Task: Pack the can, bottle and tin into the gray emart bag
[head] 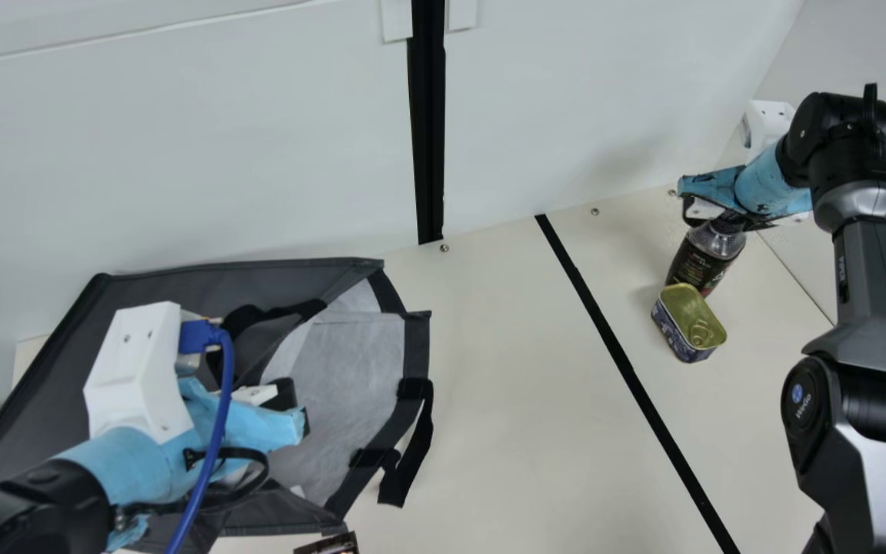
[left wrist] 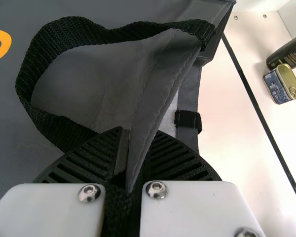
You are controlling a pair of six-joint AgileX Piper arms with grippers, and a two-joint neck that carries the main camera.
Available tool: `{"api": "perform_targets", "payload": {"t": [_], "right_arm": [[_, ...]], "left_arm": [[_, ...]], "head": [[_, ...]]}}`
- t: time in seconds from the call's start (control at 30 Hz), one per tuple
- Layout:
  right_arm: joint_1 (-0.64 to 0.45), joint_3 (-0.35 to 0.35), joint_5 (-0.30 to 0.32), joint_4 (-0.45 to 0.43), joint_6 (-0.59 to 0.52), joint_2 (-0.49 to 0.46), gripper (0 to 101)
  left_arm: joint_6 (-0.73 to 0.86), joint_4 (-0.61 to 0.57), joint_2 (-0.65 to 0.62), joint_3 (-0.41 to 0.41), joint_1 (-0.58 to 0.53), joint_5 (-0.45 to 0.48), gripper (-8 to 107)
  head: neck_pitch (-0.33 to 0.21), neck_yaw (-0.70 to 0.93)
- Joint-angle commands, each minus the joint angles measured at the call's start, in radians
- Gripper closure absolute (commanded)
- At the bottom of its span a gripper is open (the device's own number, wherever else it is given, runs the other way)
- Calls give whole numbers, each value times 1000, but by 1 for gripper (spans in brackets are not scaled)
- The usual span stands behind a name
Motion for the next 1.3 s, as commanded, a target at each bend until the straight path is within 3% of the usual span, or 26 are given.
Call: {"api": "perform_targets", "payload": {"t": [0.0,0.07,1.27], "right_arm": [[-1,5,3,6,1,-4,91],[-3,11,2,7,1,-10,101],[24,-31,15,72,-71,-105,101]], "left_arm": [[0,0,0,0,0,0,89],[0,0,0,0,0,0,89],[0,0,0,0,0,0,89]], "head": [[-23,-1],[-23,-1],[-23,-1]]}}
